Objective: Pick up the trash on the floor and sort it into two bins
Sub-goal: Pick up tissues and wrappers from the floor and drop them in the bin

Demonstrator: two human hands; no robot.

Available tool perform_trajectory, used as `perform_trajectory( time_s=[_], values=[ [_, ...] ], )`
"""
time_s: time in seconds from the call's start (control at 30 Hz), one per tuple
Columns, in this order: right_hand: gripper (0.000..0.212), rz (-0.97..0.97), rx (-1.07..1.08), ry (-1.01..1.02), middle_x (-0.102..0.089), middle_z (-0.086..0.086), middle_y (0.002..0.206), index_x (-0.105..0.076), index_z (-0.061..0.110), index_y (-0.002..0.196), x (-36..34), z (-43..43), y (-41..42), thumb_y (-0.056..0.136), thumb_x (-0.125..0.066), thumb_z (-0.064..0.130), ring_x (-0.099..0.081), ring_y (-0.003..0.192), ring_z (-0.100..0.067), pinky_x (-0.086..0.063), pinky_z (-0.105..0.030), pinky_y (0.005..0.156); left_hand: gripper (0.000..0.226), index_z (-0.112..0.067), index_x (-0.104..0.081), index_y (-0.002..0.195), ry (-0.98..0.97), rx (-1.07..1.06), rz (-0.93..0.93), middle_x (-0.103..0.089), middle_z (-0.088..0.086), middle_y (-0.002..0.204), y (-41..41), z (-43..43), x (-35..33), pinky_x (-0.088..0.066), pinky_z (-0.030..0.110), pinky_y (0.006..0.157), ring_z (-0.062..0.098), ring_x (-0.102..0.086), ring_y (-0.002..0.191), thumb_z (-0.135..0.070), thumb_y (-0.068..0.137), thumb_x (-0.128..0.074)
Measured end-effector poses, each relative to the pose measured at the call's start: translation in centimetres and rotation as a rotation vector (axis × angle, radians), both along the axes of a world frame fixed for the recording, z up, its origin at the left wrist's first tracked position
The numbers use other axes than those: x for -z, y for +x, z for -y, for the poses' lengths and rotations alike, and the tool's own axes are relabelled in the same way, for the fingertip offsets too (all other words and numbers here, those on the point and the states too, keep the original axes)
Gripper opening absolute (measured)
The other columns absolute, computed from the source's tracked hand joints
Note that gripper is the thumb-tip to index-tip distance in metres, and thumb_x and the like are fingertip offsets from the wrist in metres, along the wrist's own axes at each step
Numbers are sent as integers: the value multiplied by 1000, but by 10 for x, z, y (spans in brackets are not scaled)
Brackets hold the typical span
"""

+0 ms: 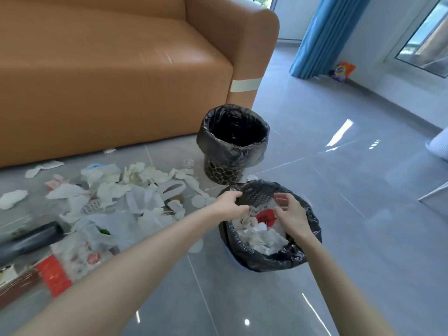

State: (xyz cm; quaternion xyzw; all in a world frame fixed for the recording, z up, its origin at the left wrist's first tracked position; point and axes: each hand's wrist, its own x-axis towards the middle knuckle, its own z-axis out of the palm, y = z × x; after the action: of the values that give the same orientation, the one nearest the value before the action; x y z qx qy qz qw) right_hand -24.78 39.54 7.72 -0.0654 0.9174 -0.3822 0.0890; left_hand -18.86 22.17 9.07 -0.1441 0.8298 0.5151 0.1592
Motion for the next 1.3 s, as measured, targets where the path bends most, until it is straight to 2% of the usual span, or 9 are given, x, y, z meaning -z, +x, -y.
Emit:
perform_trajectory(
  time_s=[0.17, 0.3, 0.43, 0.53, 0.73, 0.97, 1.1, 1.23, 1.3],
  values=[
    [28, -30, -105, -76, -62, 6, 111, -58, 21, 118, -15, 30, 13, 92, -51, 12, -60, 87, -6, -48, -22, 76, 47, -15, -40, 140, -81, -49, -7, -47, 7, 141, 25, 43, -2, -42, 28, 97, 20, -49, 124, -24, 95, -50],
    [24, 14, -218, -117, -66, 6, 104, -61, 22, 113, -12, 67, 34, 91, -53, 15, -62, 92, -10, -53, -32, 84, 38, -19, -45, 134, -348, 35, -9, -51, 2, 134, 66, 99, -2, -44, 28, 95, 17, -53, 116, -26, 96, -48],
    [23, 55, -350, -82, -66, 4, 105, -63, 19, 111, 13, 110, 58, 91, -53, 12, -62, 89, -12, -49, -19, 72, 36, -19, -46, 132, -492, -50, 30, -54, 0, 131, 122, 153, 11, -44, 26, 89, 16, -55, 114, -22, 96, -48],
    [25, 118, -437, -47, -64, 2, 112, -61, 17, 114, 40, 144, 72, 91, -53, 11, -61, 89, -11, -46, -21, 75, 38, -20, -44, 134, -521, -151, 83, -53, 1, 132, 162, 187, 33, -47, 31, 90, 17, -55, 111, -21, 96, -49],
    [43, 136, -578, 89, -45, -5, 136, -49, 21, 129, 103, 209, 90, 88, -60, 17, -49, 118, -22, -39, -31, 93, 41, -17, -47, 132, -418, -443, 66, -55, 7, 129, 211, 229, 71, -47, 31, 86, 22, -56, 107, -16, 92, -54],
    [80, 190, -600, 239, -16, -7, 156, -18, 36, 148, 174, 256, 87, 84, -67, 28, -17, 142, -32, -23, -43, 112, 44, -24, -43, 137, -316, -522, 23, -49, 1, 137, 220, 233, 111, -41, 25, 84, 18, -53, 112, -22, 94, -52],
    [72, 207, -621, 296, -33, -12, 145, -27, 33, 144, 191, 263, 87, 84, -66, 25, -42, 127, -33, -40, -41, 102, 52, -25, -38, 140, -287, -540, 24, -43, 3, 142, 215, 230, 121, -41, 30, 93, 22, -48, 123, -26, 92, -56],
    [52, 220, -684, 369, -53, -6, 133, -42, 26, 136, 202, 258, 98, 87, -60, 23, -51, 120, -29, -45, -40, 95, 65, -23, -34, 142, -212, -585, 36, -49, 0, 122, 199, 221, 132, -45, 19, 73, 7, -56, 90, -33, 86, -64],
    [43, 238, -712, 399, -60, -3, 127, -52, 22, 130, 204, 254, 103, 87, -58, 21, -53, 118, -26, -46, -34, 89, 75, -32, -30, 143, -224, -648, 44, -41, 4, 132, 191, 217, 140, -47, 25, 78, 11, -53, 97, -41, 79, -69]
  ],
)
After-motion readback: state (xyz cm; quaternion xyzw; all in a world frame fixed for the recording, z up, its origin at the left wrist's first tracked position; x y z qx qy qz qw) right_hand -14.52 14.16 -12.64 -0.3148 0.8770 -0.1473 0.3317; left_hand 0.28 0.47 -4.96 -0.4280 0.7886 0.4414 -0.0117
